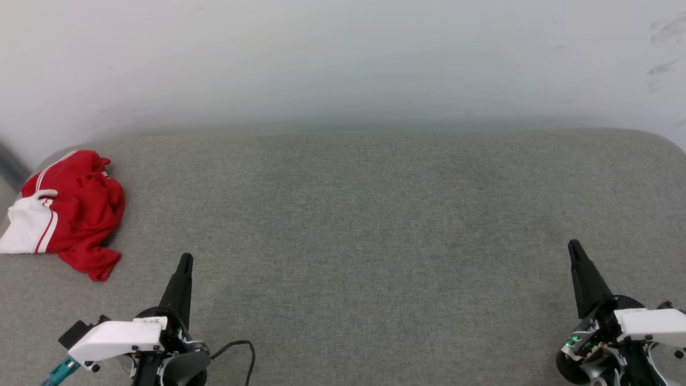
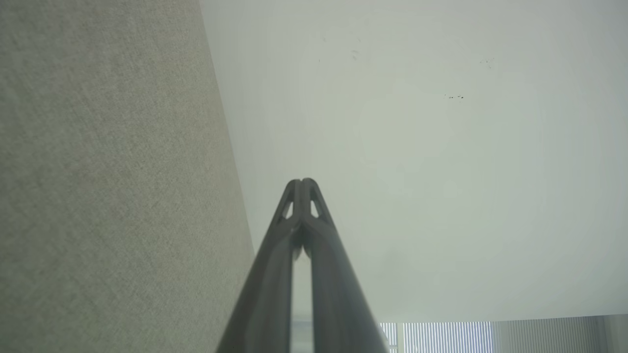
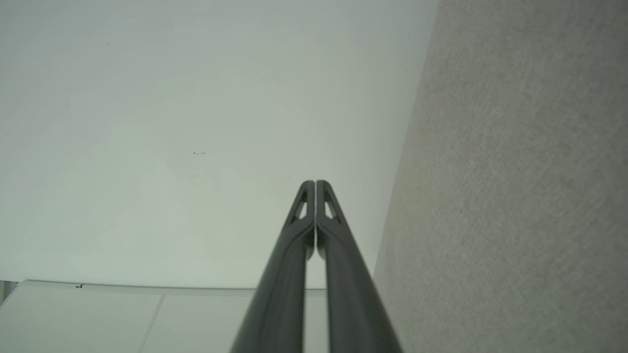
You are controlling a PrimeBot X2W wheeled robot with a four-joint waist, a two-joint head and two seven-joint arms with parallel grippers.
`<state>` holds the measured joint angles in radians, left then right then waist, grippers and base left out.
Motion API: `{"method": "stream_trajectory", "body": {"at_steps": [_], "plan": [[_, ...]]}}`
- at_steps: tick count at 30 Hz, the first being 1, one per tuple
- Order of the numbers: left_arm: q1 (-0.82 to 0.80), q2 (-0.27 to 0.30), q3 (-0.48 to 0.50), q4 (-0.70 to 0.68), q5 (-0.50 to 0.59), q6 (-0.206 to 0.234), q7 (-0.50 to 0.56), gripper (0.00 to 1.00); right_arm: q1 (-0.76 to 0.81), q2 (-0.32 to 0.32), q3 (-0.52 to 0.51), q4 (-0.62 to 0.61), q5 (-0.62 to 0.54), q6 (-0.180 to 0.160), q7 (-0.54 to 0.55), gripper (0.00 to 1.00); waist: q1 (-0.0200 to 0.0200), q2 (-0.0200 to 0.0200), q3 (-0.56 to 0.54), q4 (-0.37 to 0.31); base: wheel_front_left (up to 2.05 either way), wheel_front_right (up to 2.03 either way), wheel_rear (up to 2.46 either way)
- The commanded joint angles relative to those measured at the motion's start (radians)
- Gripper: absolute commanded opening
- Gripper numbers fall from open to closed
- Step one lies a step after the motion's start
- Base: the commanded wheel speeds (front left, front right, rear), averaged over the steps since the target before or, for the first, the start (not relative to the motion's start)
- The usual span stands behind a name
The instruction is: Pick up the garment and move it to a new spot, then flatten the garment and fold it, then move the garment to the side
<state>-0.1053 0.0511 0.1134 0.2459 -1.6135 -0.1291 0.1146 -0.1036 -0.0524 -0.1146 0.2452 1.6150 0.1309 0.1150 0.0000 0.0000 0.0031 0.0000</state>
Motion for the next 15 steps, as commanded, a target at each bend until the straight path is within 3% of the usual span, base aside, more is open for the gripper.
{"method": "stream_trajectory", "body": {"at_steps": [1, 15], "plan": [[-0.008, -0.001, 0.002, 0.001, 0.002, -0.003, 0.002, 0.0, -0.011, 0.005, 0.001, 0.001, -0.004, 0.0, 0.001, 0.0, 0.0, 0.0, 0.0, 0.0, 0.0, 0.0, 0.0], [-0.008, -0.001, 0.002, 0.001, 0.002, -0.003, 0.002, 0.0, -0.011, 0.005, 0.001, 0.001, -0.004, 0.0, 0.001, 0.0, 0.0, 0.0, 0.0, 0.0, 0.0, 0.0, 0.0]]}}
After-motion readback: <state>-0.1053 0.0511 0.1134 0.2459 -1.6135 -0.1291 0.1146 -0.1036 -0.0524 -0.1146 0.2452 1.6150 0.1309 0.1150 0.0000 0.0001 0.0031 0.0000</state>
